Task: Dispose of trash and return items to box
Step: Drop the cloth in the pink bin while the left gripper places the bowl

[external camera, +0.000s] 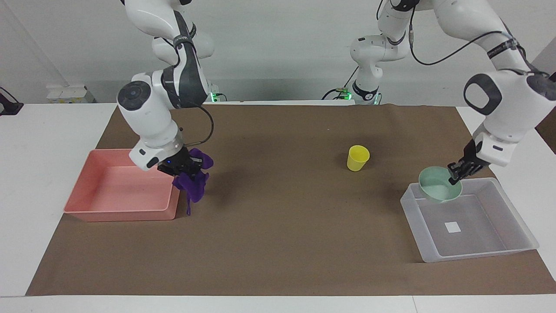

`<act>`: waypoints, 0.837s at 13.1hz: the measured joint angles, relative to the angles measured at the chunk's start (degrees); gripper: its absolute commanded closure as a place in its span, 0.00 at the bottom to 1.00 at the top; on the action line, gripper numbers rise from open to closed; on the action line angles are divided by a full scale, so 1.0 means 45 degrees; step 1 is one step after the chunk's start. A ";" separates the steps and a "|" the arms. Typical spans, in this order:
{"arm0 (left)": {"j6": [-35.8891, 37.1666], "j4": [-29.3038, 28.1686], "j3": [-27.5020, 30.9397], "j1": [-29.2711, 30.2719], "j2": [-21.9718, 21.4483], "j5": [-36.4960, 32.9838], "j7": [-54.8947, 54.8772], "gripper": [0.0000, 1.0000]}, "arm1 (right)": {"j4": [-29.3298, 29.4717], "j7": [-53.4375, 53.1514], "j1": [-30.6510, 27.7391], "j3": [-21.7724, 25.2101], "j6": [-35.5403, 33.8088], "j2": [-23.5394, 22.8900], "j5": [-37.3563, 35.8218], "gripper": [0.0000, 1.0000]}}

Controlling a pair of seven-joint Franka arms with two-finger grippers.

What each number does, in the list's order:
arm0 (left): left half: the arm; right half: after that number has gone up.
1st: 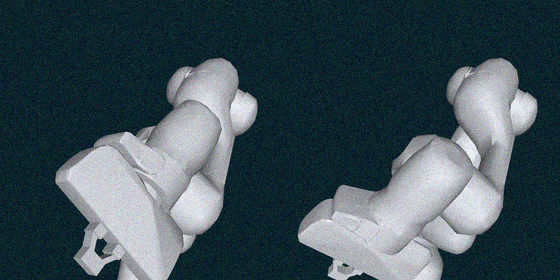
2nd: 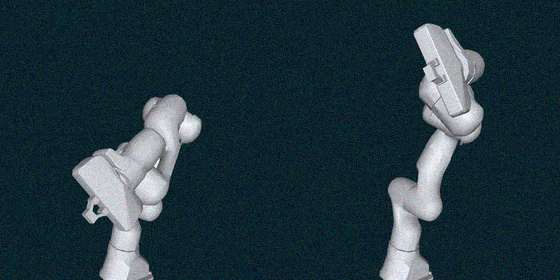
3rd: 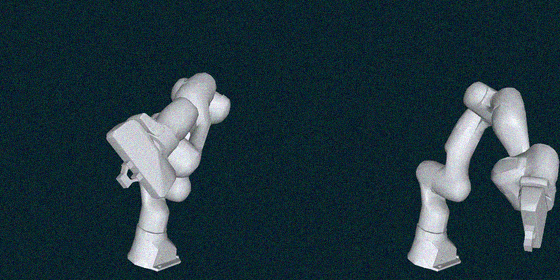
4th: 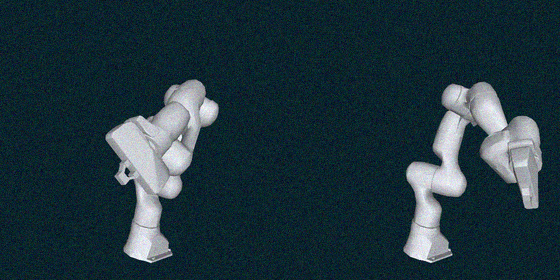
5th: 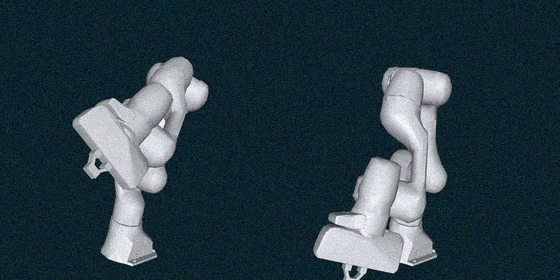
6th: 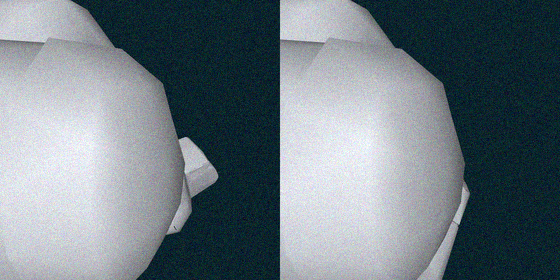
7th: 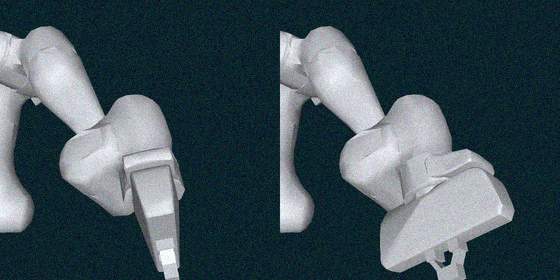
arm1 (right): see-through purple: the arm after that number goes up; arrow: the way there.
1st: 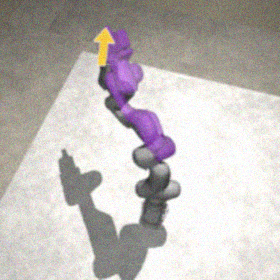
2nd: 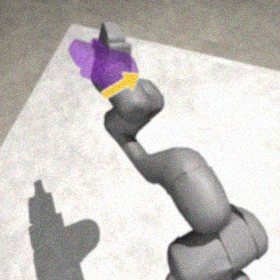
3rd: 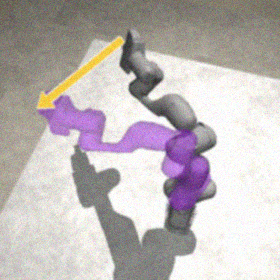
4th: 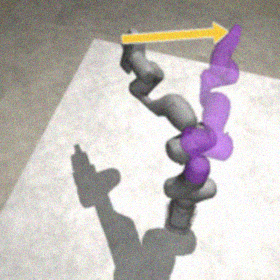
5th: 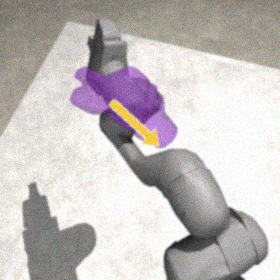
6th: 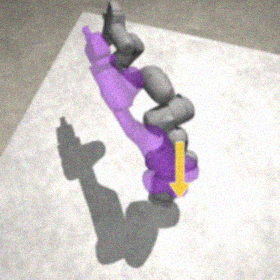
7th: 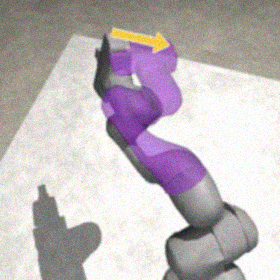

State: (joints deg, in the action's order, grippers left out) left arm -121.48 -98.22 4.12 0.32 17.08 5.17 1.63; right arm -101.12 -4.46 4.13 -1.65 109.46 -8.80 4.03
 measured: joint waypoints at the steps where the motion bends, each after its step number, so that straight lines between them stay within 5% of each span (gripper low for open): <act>1: -0.0119 0.0686 0.0003 0.0245 0.0737 0.0026 -0.0007 1.00 | 0.0147 0.0056 -0.0288 0.0005 -0.0449 0.0253 -0.0012 1.00; 3: -0.0233 0.1770 -0.0004 0.0514 0.1732 0.0038 -0.0016 1.00 | 0.0232 0.0657 -0.1051 0.0023 -0.0952 0.0627 -0.0031 1.00; 6: -0.1161 0.1562 -0.0052 0.0509 0.2493 0.0038 -0.0135 0.95 | -0.0003 0.2037 -0.2631 0.0052 -0.1161 0.0710 -0.0045 1.00; 8: -0.1381 0.1376 -0.0044 0.0522 0.2691 0.0038 -0.0240 0.05 | -0.0510 0.2644 -0.3494 0.0066 -0.0977 0.0676 -0.0045 0.99; 11: -0.1153 0.1639 -0.0072 0.0438 0.2349 0.0031 -0.0271 0.00 | -0.2043 0.3335 -0.4054 0.0071 0.0914 0.0534 -0.0045 0.98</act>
State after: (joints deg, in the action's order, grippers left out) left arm -126.67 -90.84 3.79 2.29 27.65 5.31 0.41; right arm -110.31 10.55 -14.11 -1.33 113.57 -6.39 3.83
